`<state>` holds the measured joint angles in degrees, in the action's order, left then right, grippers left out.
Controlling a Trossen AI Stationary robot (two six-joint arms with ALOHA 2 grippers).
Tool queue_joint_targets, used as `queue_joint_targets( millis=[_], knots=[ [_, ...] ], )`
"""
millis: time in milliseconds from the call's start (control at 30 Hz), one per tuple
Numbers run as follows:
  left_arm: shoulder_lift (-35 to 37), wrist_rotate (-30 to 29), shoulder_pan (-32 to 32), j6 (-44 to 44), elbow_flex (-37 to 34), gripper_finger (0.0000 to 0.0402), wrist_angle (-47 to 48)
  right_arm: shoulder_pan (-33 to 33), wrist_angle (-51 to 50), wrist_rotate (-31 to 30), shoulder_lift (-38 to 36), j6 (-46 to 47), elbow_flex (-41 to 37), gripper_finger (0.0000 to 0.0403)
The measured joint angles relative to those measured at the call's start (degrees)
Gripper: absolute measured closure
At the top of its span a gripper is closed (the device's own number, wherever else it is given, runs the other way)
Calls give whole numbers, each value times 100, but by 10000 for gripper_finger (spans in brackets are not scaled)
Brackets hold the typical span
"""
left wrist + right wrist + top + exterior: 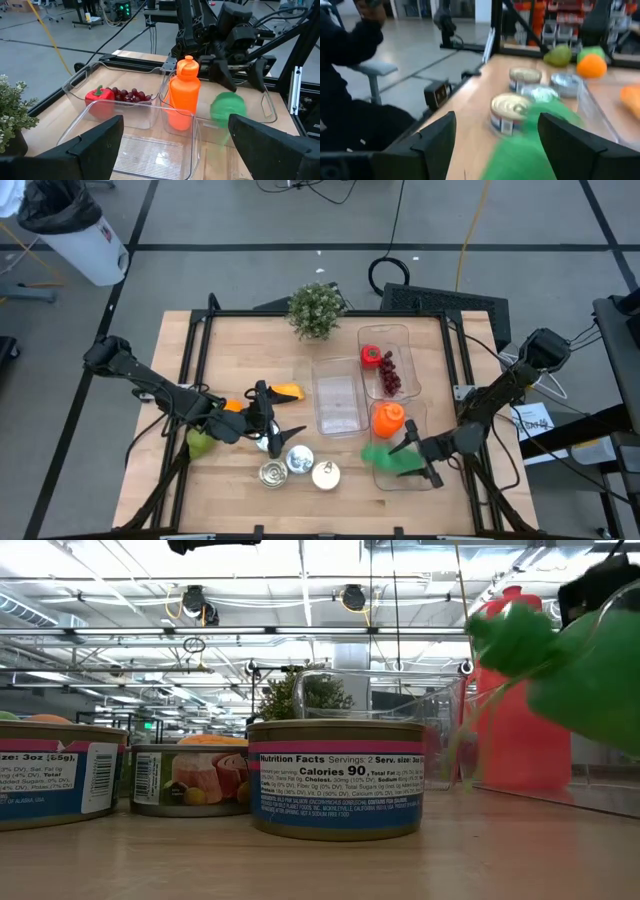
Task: Pick & Place Food Item
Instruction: Put the green water bottle into the bottom transparent bin
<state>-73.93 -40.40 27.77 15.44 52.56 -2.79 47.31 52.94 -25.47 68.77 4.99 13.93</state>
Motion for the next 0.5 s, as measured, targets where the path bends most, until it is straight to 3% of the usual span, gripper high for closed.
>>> queue_joint_targets(
  millis=[167, 267, 400, 500],
  knots=[
    [0, 0, 0, 4, 0, 36, 0, 1, -25, -14, 0, -184, 262, 133],
    [0, 0, 0, 4, 0, 36, 0, -7, -691, -299, 0, -185, 710, 128],
    [0, 0, 0, 4, 0, 36, 0, -16, -2878, -858, 3, 21, 1774, 124],
    [0, 0, 0, 3, 2, 36, 0, -158, -4938, -1234, 105, 905, 2764, 125]
  ],
)
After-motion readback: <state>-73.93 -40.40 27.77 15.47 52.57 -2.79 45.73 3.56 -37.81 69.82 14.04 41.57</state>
